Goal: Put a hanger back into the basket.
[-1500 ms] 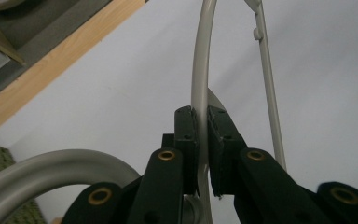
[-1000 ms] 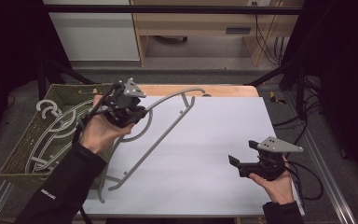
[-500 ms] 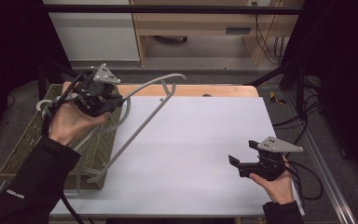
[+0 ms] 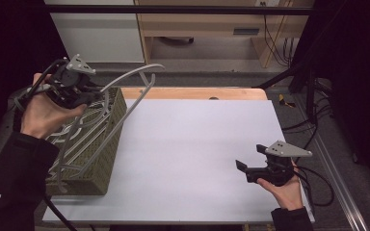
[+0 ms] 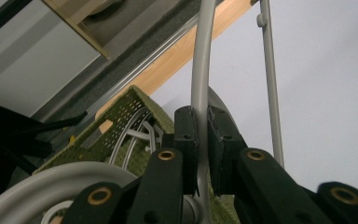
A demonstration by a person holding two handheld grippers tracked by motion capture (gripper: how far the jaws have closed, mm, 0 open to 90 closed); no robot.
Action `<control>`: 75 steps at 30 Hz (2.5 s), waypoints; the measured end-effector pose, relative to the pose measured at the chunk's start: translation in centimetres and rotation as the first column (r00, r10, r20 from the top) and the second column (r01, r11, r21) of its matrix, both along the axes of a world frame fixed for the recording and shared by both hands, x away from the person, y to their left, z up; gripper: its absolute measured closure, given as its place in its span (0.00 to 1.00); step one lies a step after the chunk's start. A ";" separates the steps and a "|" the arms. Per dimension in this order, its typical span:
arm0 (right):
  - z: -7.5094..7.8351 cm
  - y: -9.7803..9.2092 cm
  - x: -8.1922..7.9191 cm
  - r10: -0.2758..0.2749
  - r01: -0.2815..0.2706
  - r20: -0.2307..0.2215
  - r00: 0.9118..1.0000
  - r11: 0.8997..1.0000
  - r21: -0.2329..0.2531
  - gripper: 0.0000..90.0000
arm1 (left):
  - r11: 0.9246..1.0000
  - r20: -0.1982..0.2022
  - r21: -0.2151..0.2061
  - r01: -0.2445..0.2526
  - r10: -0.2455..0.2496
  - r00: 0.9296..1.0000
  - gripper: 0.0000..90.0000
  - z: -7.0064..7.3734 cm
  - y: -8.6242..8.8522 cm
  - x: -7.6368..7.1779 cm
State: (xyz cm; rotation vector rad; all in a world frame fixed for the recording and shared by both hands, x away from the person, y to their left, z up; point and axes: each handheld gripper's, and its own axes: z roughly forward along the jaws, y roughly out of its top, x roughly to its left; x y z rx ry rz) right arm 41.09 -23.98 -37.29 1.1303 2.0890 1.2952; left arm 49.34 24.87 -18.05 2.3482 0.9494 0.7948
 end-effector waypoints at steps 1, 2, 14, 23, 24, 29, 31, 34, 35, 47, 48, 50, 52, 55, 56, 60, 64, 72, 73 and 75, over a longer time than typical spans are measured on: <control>0.0 0.0 0.0 0.001 -0.001 0.002 1.000 1.000 -0.005 0.10 | 1.000 0.000 0.000 0.000 0.000 1.000 0.93 0.0 0.0 0.0; 0.0 0.0 0.0 0.003 -0.003 0.002 1.000 1.000 -0.007 0.10 | 1.000 -0.001 0.012 -0.007 0.007 1.000 0.93 -0.1 0.3 0.2; 0.1 -0.2 0.0 0.001 -0.001 0.008 1.000 1.000 -0.004 0.10 | 0.993 -0.012 0.098 -0.070 0.072 0.997 0.93 -0.8 3.0 2.3; -0.3 -0.4 0.2 0.000 0.000 0.005 1.000 1.000 0.002 0.09 | 0.981 -0.010 0.165 -0.097 0.100 0.995 0.93 -1.3 4.6 3.1; -0.2 -0.4 0.2 0.005 -0.005 0.012 1.000 1.000 0.006 0.08 | 0.977 -0.015 0.184 -0.108 0.113 0.994 0.93 -1.5 5.1 3.4; -0.2 -0.5 0.2 0.007 -0.007 0.028 1.000 1.000 0.014 0.06 | 0.972 -0.007 0.197 -0.127 0.131 0.991 0.93 -2.0 6.2 3.8; -0.1 -0.5 0.2 0.007 -0.007 0.033 0.999 1.000 0.021 0.05 | 0.971 -0.002 0.200 -0.134 0.137 0.991 0.93 -2.2 6.6 3.9; -0.1 -0.5 0.1 -0.002 0.001 0.040 0.999 1.000 0.029 0.05 | 0.965 0.006 0.224 -0.135 0.137 0.991 0.93 -2.5 6.9 4.3; -0.1 -0.5 0.1 -0.002 0.001 0.041 0.999 1.000 0.026 0.05 | 0.962 0.008 0.237 -0.134 0.136 0.991 0.93 -2.6 6.9 4.5; -0.4 -0.7 0.3 -0.005 0.005 0.030 1.000 1.000 0.020 0.06 | 0.935 -0.011 0.330 -0.132 0.144 0.990 0.93 -3.3 7.4 6.5; -0.4 -0.8 0.3 -0.006 0.005 0.031 0.999 1.000 0.020 0.06 | 0.934 -0.019 0.328 -0.138 0.153 0.988 0.93 -3.7 7.7 6.8; -0.3 -0.9 0.2 -0.005 0.004 0.032 0.999 1.000 0.020 0.06 | 0.929 -0.031 0.343 -0.137 0.158 0.987 0.93 -4.3 8.0 7.0; -0.3 -0.9 0.2 -0.009 0.008 0.031 0.999 1.000 0.028 0.06 | 0.916 -0.042 0.371 -0.149 0.177 0.983 0.93 -5.1 8.2 7.2; -0.3 -0.9 0.2 -0.009 0.008 0.031 0.999 1.000 0.027 0.06 | 0.916 -0.053 0.368 -0.158 0.190 0.980 0.93 -5.9 8.8 7.4; -0.3 -0.9 0.2 -0.006 0.006 0.031 1.000 1.000 0.023 0.06 | 0.919 -0.058 0.358 -0.165 0.198 0.978 0.93 -6.2 9.2 7.4; -0.5 -0.8 0.3 -0.007 0.006 0.025 1.000 1.000 0.015 0.06 | 0.924 -0.078 0.333 -0.189 0.227 0.971 0.93 -8.1 10.7 7.7; -0.5 -0.8 0.4 -0.002 0.002 0.025 1.000 1.000 0.011 0.06 | 0.922 -0.099 0.333 -0.198 0.243 0.965 0.93 -9.2 11.3 7.9; -0.6 -0.7 0.4 -0.007 0.007 0.021 1.000 1.000 0.010 0.06 | 0.932 -0.130 0.310 -0.190 0.239 0.962 0.93 -11.8 11.8 8.4; -0.6 -0.7 0.4 -0.007 0.007 0.018 1.000 1.000 0.011 0.06 | 0.928 -0.129 0.319 -0.192 0.243 0.961 0.93 -12.0 11.7 8.5; -0.6 -0.7 0.4 -0.008 0.007 0.019 1.000 1.000 0.010 0.06 | 0.924 -0.127 0.324 -0.205 0.257 0.958 0.93 -12.3 11.6 8.7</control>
